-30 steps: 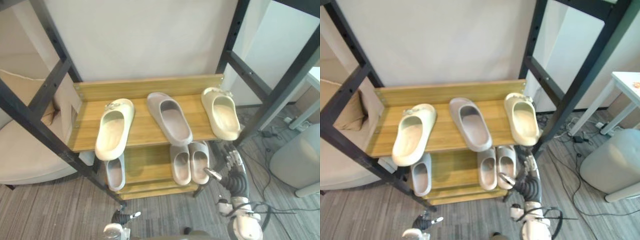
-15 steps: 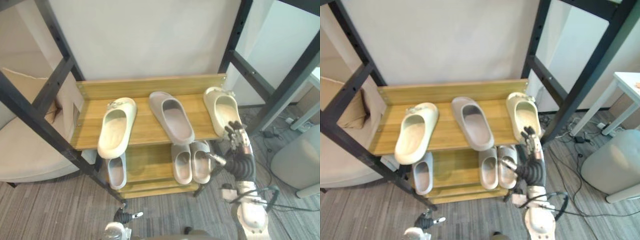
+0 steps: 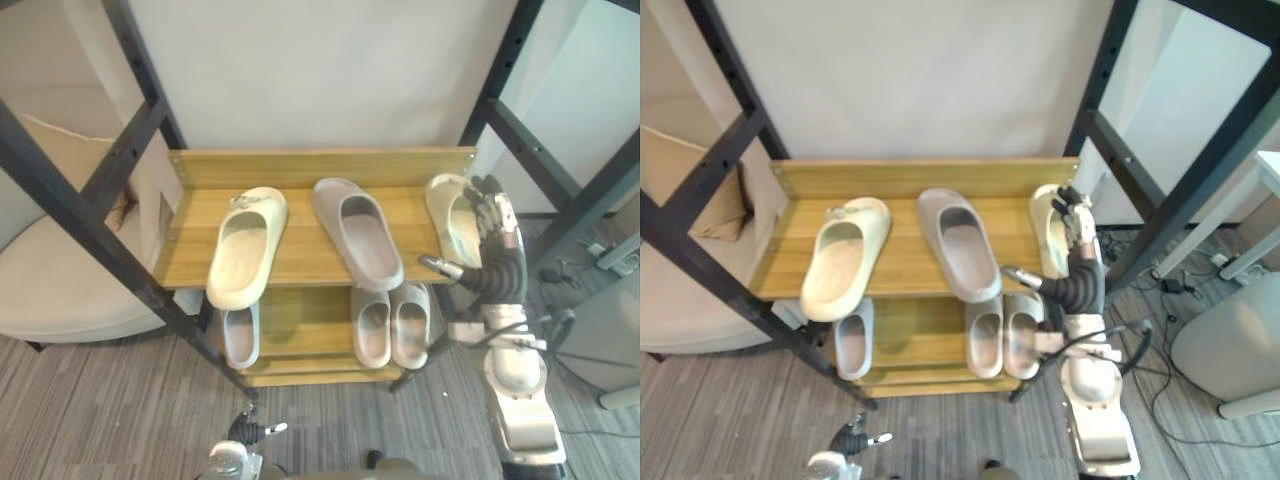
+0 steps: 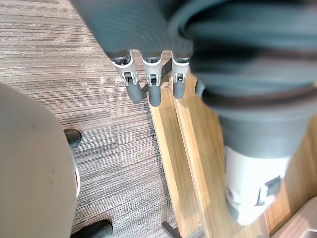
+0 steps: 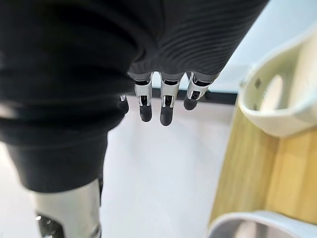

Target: Organize the slippers on the shoe rack

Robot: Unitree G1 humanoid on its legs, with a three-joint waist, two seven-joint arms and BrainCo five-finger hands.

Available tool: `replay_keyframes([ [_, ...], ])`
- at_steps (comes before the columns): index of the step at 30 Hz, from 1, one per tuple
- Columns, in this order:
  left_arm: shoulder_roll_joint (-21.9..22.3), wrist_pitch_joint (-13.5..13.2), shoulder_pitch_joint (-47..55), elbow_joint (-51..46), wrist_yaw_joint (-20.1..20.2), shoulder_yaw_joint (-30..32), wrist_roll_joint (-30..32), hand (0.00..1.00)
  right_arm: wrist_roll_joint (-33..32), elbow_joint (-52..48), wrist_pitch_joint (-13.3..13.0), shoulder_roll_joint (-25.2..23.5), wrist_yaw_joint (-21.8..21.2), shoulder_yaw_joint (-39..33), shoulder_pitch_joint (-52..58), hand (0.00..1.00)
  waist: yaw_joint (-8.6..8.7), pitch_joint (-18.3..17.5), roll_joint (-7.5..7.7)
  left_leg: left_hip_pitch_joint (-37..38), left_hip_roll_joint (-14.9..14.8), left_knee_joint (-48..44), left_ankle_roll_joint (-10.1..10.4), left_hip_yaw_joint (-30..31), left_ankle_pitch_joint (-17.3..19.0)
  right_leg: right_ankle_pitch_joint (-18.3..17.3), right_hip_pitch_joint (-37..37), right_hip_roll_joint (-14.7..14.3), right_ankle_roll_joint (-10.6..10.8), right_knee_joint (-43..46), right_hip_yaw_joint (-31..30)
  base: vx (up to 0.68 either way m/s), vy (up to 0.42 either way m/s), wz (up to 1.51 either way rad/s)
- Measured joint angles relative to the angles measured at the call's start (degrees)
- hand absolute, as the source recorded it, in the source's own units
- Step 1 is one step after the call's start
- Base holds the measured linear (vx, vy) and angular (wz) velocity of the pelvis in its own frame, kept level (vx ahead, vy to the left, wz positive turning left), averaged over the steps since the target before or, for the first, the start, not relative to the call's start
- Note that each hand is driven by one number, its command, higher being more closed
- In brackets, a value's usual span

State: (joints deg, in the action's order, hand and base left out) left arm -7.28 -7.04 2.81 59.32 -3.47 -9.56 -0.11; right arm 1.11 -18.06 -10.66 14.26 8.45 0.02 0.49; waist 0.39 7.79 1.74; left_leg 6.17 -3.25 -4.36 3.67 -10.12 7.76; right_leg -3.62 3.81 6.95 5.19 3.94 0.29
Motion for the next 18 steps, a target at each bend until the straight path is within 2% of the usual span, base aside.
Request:
replay_keyframes([
  [12,-0.2,0.0,-0.5,0.0,0.7,0.0,0.0,0.00,-1.3,16.3,2.3,3.6,-0.9,0.0,-9.5,0.00,-0.70,0.6,0.37,-0.2,0.2,1.7,0.0,2.1,-1.3,0.0,0.3,0.1,-0.1,-0.4,2.2,0.00,-0.014,0.09],
  [18,-0.3,0.0,-0.6,0.0,1.3,0.1,0.0,0.00,-2.5,20.1,2.5,4.9,-1.0,0.0,-13.1,0.00,-0.73,0.8,0.44,-0.1,0.3,3.3,0.0,2.9,-2.4,0.2,0.2,0.1,-0.3,-0.6,2.8,-0.01,-0.015,0.07],
])
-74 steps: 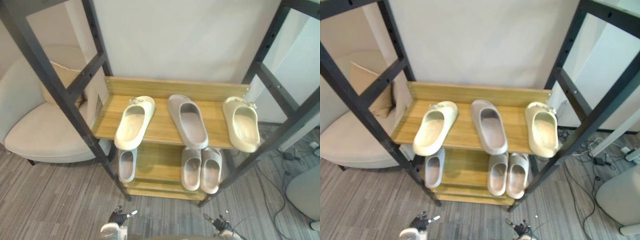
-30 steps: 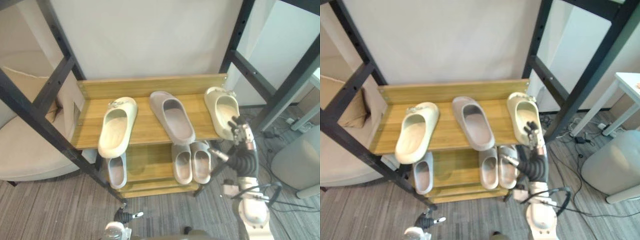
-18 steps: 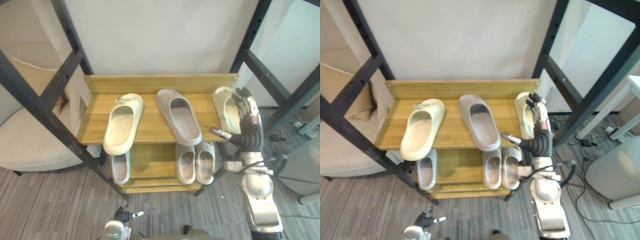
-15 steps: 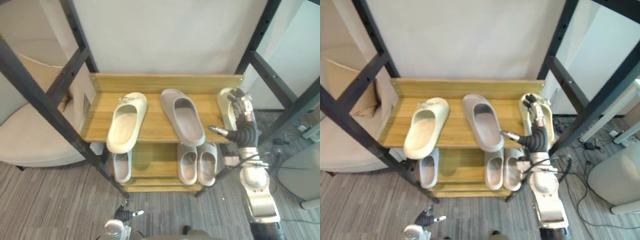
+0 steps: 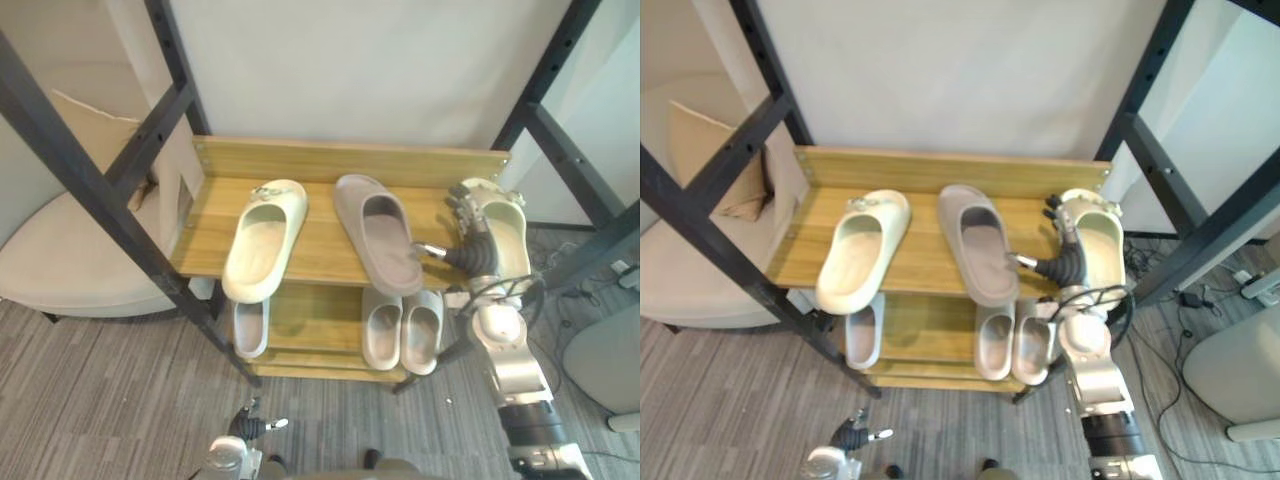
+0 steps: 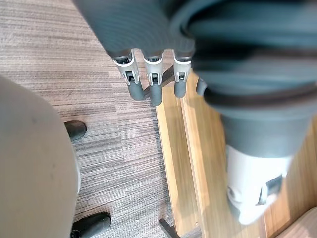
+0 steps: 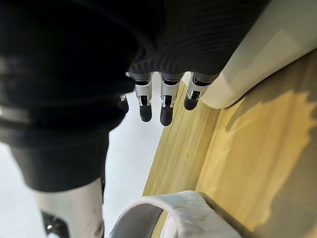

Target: Organize the slippers on the shoe rack

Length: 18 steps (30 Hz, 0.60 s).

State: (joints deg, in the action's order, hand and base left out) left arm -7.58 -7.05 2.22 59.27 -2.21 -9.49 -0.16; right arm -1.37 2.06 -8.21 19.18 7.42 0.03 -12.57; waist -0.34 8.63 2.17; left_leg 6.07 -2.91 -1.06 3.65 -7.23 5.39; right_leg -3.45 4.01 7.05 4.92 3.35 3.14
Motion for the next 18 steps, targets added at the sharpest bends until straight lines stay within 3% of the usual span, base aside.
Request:
replay_keyframes([
  [18,-0.2,-0.1,0.0,-0.2,0.1,1.2,-0.4,0.00,-2.0,8.1,1.1,3.6,-0.7,0.9,-8.0,0.00,-0.17,0.9,0.57,0.1,0.4,3.2,-0.1,1.5,-2.5,0.5,-0.1,0.2,-0.1,-0.8,1.4,-0.01,-0.012,0.04],
])
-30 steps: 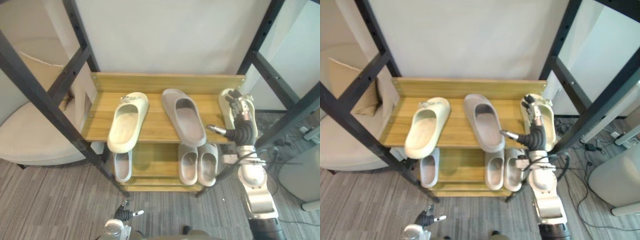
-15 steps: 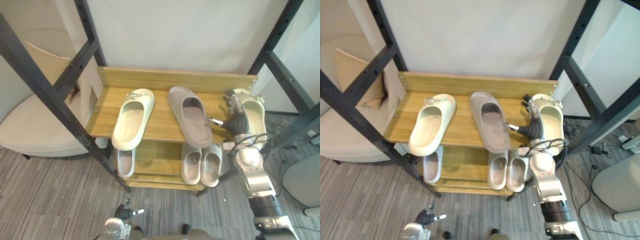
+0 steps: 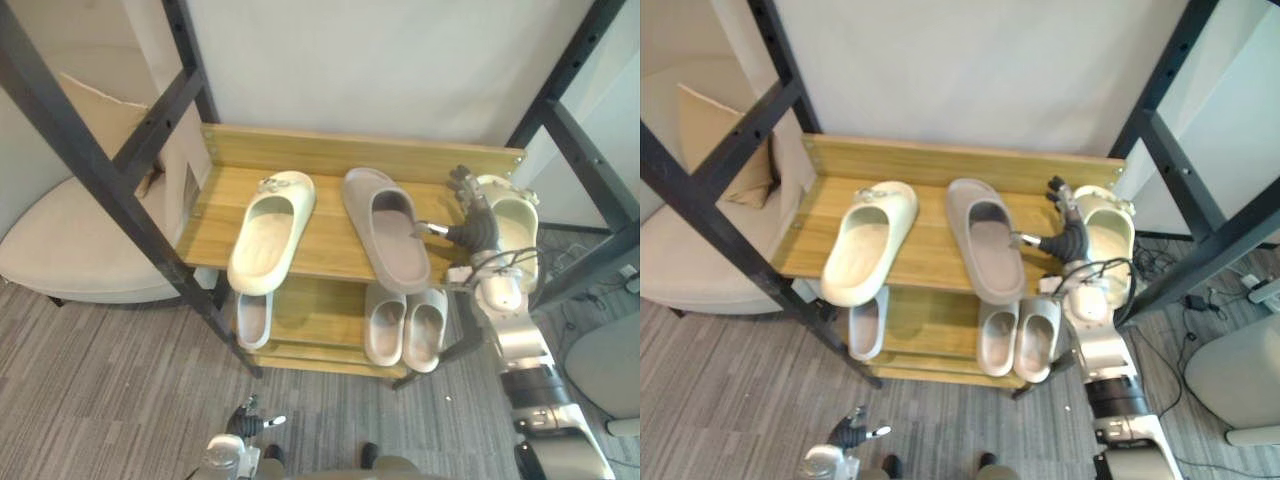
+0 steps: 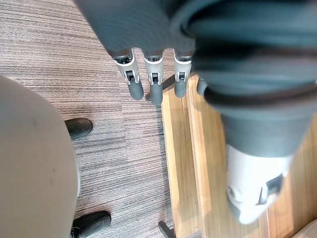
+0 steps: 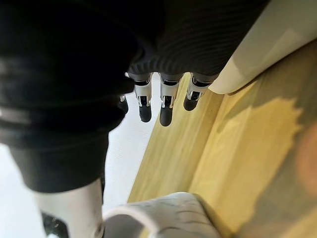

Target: Organize the slippers on the shoe rack

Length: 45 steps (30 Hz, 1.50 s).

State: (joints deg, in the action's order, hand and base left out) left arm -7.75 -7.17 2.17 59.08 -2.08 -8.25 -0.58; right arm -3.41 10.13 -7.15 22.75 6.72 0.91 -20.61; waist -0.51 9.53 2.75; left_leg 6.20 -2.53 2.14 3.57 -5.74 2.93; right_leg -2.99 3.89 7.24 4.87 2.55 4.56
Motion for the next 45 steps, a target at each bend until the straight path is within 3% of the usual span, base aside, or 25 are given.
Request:
replay_keyframes([
  [18,-0.1,0.0,0.0,0.0,0.1,0.1,-0.8,0.00,1.4,7.3,3.2,4.5,-2.4,8.4,-8.1,0.00,0.00,0.3,-0.07,0.1,0.2,3.7,-0.1,1.5,-3.4,0.6,-0.9,0.0,0.3,-0.3,0.7,-0.04,-0.015,0.03],
  [28,0.0,0.0,0.0,-0.5,0.1,0.4,-1.6,0.00,6.0,14.9,3.8,5.0,-3.6,8.9,-19.6,0.00,-0.97,0.5,-0.30,-0.1,0.2,3.7,-0.1,1.7,-3.6,0.9,-0.8,-0.1,0.1,-0.8,0.8,-0.01,-0.003,0.01],
  [29,0.0,0.0,0.0,-0.6,0.1,0.4,-1.9,0.00,6.2,16.0,3.9,5.1,-3.6,9.1,-20.5,1.00,-1.25,0.5,-0.30,-0.1,0.2,3.7,-0.1,1.7,-3.6,1.0,-0.8,-0.1,0.1,-0.8,0.8,0.00,0.000,0.00],
  [37,0.0,-0.1,0.0,-1.5,0.1,0.4,-2.7,0.00,7.9,23.6,4.9,5.0,-4.7,13.9,-26.9,1.00,-2.70,0.7,-0.18,-0.1,0.1,3.7,-0.1,1.7,-3.6,1.7,-0.8,-0.1,0.0,-0.8,0.8,-0.02,-0.004,0.00],
  [45,0.0,-0.2,-0.1,-1.7,0.1,0.4,-4.4,0.00,7.9,25.4,4.9,5.1,-5.6,14.4,-31.3,1.00,-2.59,2.0,-0.76,-0.1,-0.1,3.8,0.0,1.8,-3.6,1.7,-0.8,-0.3,0.0,-0.8,0.9,-0.03,-0.010,0.00],
])
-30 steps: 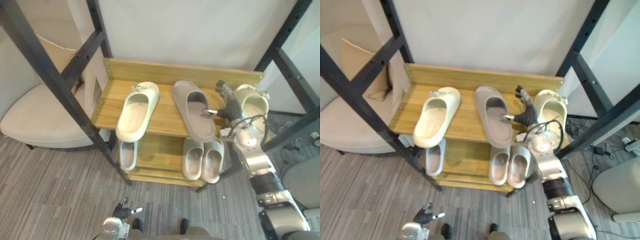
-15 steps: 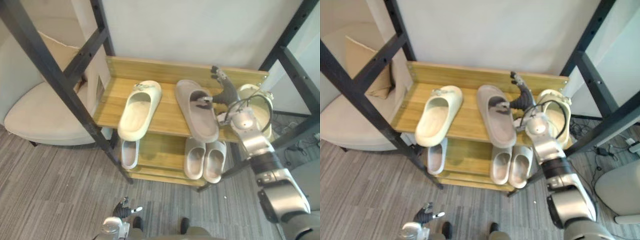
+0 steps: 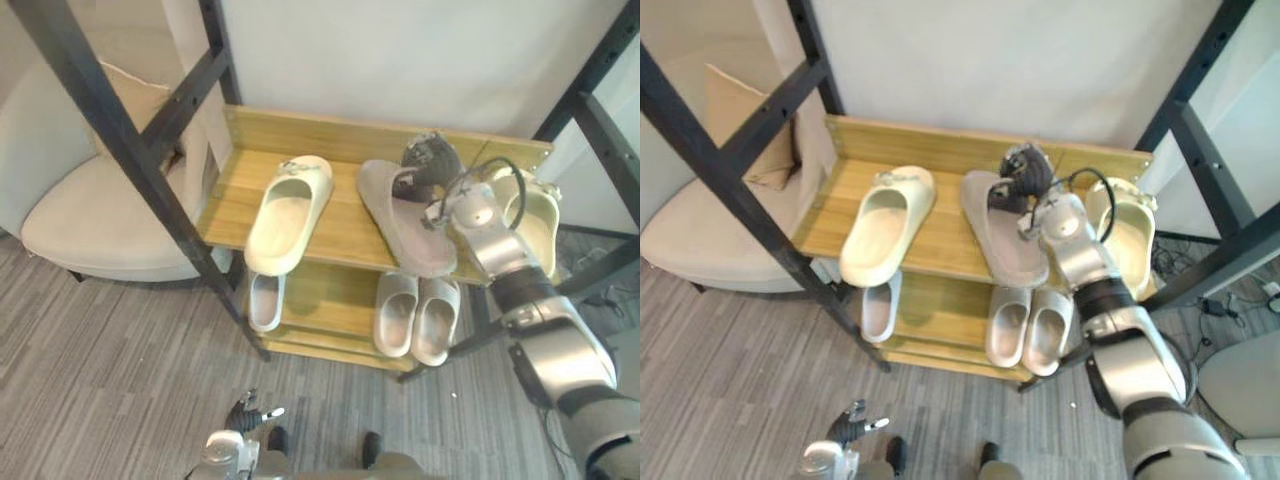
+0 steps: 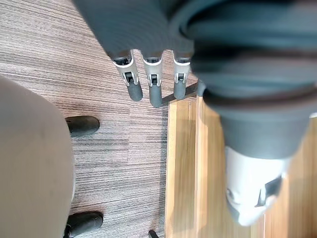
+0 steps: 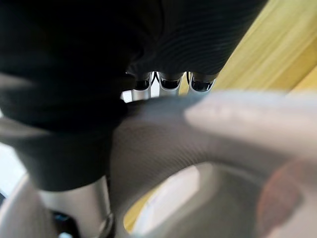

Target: Organize the slippers on the shoe rack

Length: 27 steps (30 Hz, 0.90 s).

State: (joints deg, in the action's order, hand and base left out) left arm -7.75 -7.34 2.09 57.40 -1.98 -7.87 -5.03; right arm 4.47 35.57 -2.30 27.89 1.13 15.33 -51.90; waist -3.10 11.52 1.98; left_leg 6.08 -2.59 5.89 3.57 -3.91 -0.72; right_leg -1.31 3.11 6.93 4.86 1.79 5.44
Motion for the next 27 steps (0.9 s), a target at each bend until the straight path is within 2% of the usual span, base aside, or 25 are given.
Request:
replay_keyframes([
  [12,-0.1,0.0,0.0,0.0,0.0,0.0,-0.7,0.00,-0.1,-2.1,-0.6,0.0,0.1,-1.2,1.1,1.00,0.02,0.1,0.13,0.1,0.0,0.0,0.0,-0.2,0.0,0.0,0.0,0.0,0.0,0.0,-0.1,0.00,0.000,0.00],
  [22,-0.1,0.3,0.3,0.0,0.0,0.2,0.0,0.00,0.1,-26.6,-2.1,-0.9,4.3,-9.4,18.7,1.00,1.32,0.1,0.17,0.5,0.0,0.0,0.0,-0.3,0.0,0.0,0.3,0.1,0.0,0.0,-0.2,0.00,0.000,0.00],
  [27,-0.1,0.3,0.5,0.0,0.0,0.2,0.7,0.00,0.1,-39.2,-5.2,-1.6,5.8,-13.8,24.0,1.00,2.03,-0.1,0.21,1.1,-0.2,0.0,0.0,-0.6,0.1,0.0,0.8,0.0,0.0,0.0,-0.9,0.00,0.000,-0.02],
])
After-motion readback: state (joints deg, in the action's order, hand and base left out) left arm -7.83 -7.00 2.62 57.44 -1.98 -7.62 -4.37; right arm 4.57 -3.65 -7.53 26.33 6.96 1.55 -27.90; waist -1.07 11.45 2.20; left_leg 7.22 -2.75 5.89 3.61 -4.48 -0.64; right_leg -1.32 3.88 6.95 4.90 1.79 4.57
